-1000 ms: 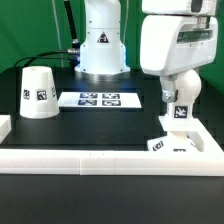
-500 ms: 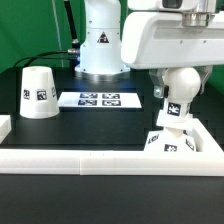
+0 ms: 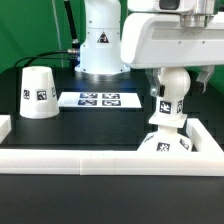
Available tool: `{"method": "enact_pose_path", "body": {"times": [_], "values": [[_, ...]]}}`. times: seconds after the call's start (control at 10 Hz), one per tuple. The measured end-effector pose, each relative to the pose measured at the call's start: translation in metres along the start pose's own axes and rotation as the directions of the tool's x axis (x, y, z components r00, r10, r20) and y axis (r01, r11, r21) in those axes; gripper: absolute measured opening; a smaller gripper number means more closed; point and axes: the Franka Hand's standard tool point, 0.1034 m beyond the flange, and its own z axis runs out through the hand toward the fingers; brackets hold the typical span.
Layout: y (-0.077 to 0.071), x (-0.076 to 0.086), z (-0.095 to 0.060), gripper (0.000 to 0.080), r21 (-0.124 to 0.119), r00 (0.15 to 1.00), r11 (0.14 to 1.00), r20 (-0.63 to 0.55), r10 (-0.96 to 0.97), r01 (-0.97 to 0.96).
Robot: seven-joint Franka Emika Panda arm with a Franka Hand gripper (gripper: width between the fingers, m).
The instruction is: Assemble lamp
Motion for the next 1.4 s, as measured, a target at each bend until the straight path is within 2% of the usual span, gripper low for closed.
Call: {"method": "enact_pose_path", "body": {"times": [0.3, 0.5, 0.6, 0.9, 1.4], "values": [[-0.011, -0.038, -0.009, 0.0698, 0.007, 1.000, 1.000, 0.020, 0.004, -0.004], [-0.008, -0.058, -0.019, 0.0699, 0.006, 1.000, 1.000, 0.026, 0.011, -0.011], [-0.002, -0.066, -0.023, 0.0699, 0.005, 1.000, 1.000, 0.027, -0.016, 0.016], [0.034, -0.095, -0.036, 0.0699, -0.004, 1.000, 1.000, 0.027, -0.009, 0.009], [0.033, -0.095, -0.035, 0.0699, -0.004, 1.000, 1.000, 0.029, -0.009, 0.009]]}}
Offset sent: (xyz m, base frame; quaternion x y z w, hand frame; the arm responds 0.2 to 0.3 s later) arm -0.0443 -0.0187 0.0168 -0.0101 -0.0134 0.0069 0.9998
